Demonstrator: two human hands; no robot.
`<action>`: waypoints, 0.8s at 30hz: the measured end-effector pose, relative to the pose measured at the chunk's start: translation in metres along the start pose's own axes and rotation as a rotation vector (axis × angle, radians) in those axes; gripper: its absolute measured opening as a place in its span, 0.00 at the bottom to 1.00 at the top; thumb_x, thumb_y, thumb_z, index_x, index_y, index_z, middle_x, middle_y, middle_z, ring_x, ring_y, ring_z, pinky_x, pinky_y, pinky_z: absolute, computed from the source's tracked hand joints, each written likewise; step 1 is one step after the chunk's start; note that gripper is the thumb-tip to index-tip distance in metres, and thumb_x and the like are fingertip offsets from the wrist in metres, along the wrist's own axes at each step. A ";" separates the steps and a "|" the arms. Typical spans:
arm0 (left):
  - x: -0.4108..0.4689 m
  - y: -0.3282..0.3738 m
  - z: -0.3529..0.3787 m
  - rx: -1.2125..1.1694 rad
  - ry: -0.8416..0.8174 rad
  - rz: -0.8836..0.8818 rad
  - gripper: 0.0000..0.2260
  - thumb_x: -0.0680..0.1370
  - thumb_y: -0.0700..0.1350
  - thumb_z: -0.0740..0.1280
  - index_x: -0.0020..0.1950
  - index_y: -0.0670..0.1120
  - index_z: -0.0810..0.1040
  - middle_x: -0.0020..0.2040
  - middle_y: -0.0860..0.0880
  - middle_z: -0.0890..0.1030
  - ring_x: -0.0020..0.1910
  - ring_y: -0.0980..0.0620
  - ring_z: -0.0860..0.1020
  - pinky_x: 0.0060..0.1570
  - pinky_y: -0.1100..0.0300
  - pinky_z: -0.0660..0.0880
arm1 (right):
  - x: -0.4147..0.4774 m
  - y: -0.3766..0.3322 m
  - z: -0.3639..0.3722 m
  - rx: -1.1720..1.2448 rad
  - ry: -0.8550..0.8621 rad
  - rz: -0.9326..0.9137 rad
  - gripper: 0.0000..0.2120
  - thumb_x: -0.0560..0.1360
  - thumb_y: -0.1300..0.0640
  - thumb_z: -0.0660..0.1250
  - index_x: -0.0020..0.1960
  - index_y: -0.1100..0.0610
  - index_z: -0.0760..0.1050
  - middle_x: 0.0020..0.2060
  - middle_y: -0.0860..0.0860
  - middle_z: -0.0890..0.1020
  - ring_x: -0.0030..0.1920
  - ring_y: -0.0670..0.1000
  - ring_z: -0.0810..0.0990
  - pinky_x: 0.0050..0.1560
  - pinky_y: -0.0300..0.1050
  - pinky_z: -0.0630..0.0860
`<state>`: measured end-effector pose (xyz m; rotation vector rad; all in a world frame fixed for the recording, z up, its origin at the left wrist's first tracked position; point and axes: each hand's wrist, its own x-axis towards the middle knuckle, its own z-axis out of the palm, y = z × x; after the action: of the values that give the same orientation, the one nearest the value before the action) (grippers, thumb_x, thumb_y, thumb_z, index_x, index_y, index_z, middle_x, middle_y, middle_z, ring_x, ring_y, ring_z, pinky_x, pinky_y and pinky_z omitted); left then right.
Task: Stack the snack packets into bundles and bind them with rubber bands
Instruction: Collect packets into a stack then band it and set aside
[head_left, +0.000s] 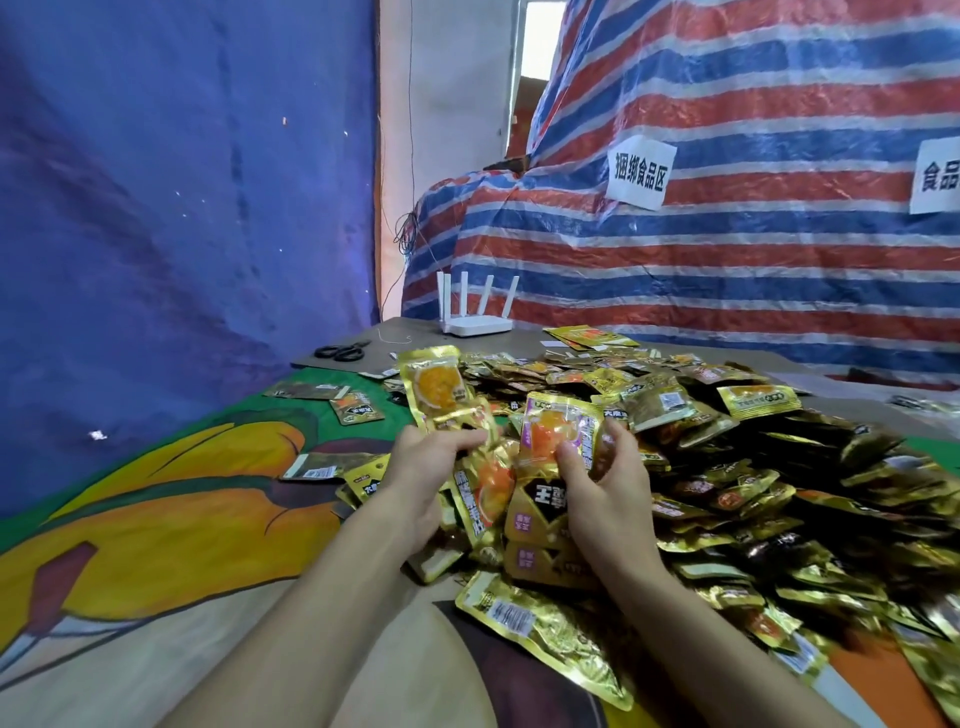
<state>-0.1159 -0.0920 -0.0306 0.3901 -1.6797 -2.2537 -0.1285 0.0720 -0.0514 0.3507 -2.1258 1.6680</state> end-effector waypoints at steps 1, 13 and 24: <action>0.003 0.001 -0.002 0.012 0.009 0.031 0.19 0.74 0.42 0.75 0.61 0.40 0.75 0.58 0.43 0.80 0.61 0.46 0.75 0.68 0.47 0.65 | 0.000 0.001 0.001 -0.062 0.008 -0.010 0.27 0.83 0.52 0.64 0.78 0.56 0.61 0.69 0.48 0.72 0.67 0.36 0.71 0.67 0.33 0.67; 0.003 0.011 -0.023 0.474 0.070 0.372 0.22 0.82 0.57 0.65 0.43 0.39 0.80 0.33 0.41 0.81 0.33 0.43 0.81 0.43 0.44 0.80 | -0.010 -0.026 0.000 -0.869 -0.060 -0.214 0.16 0.81 0.40 0.61 0.62 0.47 0.76 0.68 0.50 0.71 0.68 0.55 0.66 0.64 0.54 0.64; -0.002 0.001 -0.015 0.165 -0.206 0.060 0.17 0.74 0.30 0.71 0.60 0.41 0.74 0.43 0.44 0.87 0.38 0.47 0.86 0.39 0.52 0.83 | -0.059 -0.065 -0.033 -1.069 -0.837 -0.379 0.16 0.79 0.41 0.63 0.50 0.54 0.75 0.49 0.50 0.70 0.50 0.52 0.70 0.45 0.45 0.68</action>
<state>-0.1080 -0.1048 -0.0339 0.1445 -1.9602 -2.1818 -0.0426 0.0842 -0.0165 1.1025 -2.8770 -0.0109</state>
